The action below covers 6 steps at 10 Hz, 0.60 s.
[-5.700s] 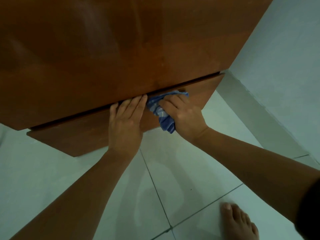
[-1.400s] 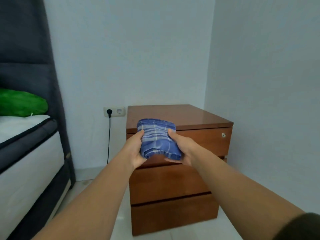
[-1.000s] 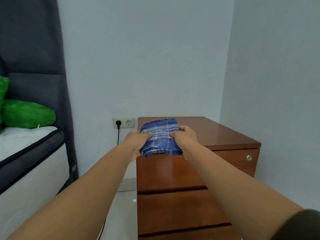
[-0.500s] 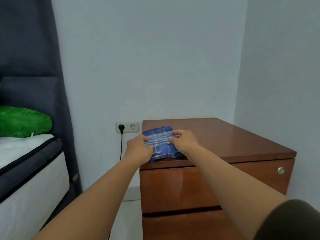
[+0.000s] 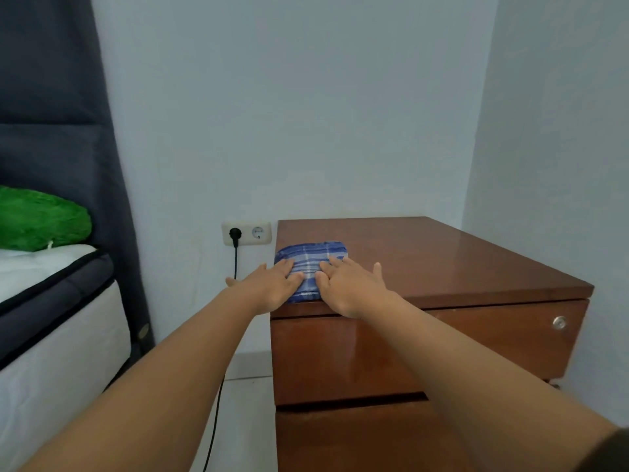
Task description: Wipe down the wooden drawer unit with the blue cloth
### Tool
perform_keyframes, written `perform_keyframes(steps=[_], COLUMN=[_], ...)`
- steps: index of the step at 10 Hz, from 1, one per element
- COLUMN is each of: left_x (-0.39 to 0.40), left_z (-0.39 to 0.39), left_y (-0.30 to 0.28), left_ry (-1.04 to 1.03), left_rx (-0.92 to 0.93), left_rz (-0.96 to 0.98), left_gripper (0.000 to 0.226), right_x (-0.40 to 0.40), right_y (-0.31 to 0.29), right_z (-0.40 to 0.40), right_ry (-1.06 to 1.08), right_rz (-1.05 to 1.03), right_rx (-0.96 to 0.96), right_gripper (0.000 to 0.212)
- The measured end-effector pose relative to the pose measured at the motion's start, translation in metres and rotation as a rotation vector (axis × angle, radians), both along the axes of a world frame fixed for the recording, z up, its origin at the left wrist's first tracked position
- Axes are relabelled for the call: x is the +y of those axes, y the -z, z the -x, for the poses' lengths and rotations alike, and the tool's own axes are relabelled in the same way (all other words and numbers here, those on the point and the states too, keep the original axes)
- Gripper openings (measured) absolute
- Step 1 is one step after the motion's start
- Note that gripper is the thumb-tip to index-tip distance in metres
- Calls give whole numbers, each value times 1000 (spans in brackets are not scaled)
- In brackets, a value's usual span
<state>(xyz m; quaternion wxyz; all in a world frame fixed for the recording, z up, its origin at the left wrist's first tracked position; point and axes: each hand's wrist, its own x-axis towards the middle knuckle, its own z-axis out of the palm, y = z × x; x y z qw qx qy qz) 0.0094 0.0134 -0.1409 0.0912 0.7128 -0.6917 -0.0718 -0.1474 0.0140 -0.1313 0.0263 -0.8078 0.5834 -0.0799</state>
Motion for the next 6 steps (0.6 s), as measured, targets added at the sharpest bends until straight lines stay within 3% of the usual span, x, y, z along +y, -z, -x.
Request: perform_keyframes(steps=[3, 6], left_x=[20, 113], left_z=[11, 35], left_y=[2, 38], left_ry=[-82, -23], left_rx=[45, 548], left_rz=[155, 659], left_gripper=[61, 41], right_x=[6, 119], right_y=[-11, 27], right_z=[4, 35], right_ry=[-4, -170], right_rz=[-92, 365], right_rx=[1, -503], right_gripper=[54, 41])
